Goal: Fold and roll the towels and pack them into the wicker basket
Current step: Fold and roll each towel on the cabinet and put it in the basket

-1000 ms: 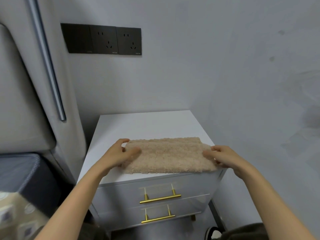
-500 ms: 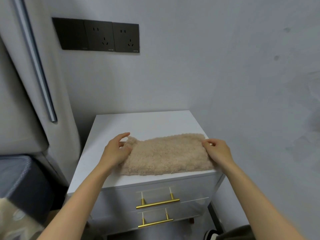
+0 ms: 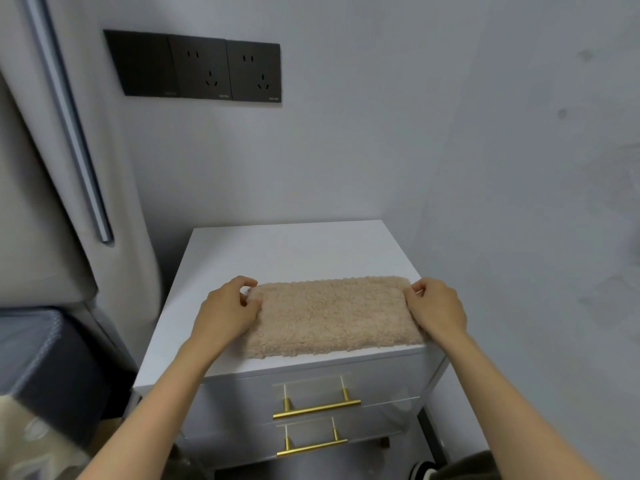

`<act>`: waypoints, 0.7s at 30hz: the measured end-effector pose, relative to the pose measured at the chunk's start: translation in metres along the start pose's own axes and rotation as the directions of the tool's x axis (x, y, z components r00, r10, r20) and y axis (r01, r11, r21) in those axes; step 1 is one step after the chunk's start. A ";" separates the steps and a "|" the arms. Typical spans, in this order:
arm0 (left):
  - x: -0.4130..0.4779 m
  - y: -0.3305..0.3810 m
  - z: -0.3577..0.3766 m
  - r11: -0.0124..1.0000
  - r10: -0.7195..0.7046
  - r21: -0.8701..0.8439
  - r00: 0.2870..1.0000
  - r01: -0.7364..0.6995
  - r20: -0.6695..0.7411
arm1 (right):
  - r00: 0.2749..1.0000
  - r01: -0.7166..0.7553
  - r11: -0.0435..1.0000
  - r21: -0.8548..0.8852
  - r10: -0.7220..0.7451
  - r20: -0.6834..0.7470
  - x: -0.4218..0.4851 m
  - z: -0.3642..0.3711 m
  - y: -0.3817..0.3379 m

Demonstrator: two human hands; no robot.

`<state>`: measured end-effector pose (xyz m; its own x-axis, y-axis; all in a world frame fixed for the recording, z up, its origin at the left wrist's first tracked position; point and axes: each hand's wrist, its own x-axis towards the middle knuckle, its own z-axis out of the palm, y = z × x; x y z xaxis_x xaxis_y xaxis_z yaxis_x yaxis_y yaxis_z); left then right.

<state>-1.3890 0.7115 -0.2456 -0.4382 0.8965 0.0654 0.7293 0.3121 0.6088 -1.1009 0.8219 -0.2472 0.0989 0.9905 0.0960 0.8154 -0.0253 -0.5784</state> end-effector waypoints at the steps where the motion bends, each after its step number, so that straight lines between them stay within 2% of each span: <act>1: 0.000 0.000 0.001 1.000 0.012 0.027 1.000 -0.012 -0.010 | 1.000 0.021 0.999 -0.028 -0.021 -0.008 -0.001 -0.001 -0.001; 3: -0.001 0.000 0.003 0.999 0.013 0.052 1.000 -0.012 -0.022 | 0.999 0.021 0.997 -0.081 -0.017 0.047 -0.003 -0.006 -0.001; 7: -0.002 0.005 0.006 0.998 -0.041 0.049 0.999 0.040 0.017 | 0.967 -0.021 0.976 -0.217 0.076 0.245 0.000 -0.013 0.006; 11: -0.003 0.010 0.008 0.987 -0.072 0.153 0.992 0.055 0.107 | 0.941 -0.013 0.983 -0.183 0.074 0.329 -0.001 -0.015 0.002; 13: -0.003 0.012 0.007 0.990 -0.076 0.126 0.990 0.061 0.122 | 0.955 0.009 0.987 -0.158 0.038 0.293 -0.005 -0.018 -0.001; 16: -0.003 0.015 0.005 0.996 -0.072 0.067 0.987 0.063 0.144 | 0.994 0.084 0.975 -0.207 -0.067 0.086 -0.012 -0.023 -0.009; 18: -0.004 0.018 0.002 0.996 -0.067 -0.050 0.980 0.078 0.189 | 0.984 0.148 0.962 -0.230 -0.166 -0.063 -0.012 -0.024 -0.017; 21: -0.010 0.025 -0.003 0.948 -0.054 -0.286 0.955 0.141 0.293 | 0.956 0.205 0.967 -0.149 -0.231 -0.183 0.000 -0.020 -0.027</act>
<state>-1.3681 0.7090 -0.2289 -0.3041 0.9310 -0.2019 0.4791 0.3326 0.8123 -1.1122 0.8198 -0.2155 0.0102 0.9276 0.3734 0.8939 0.1588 -0.4191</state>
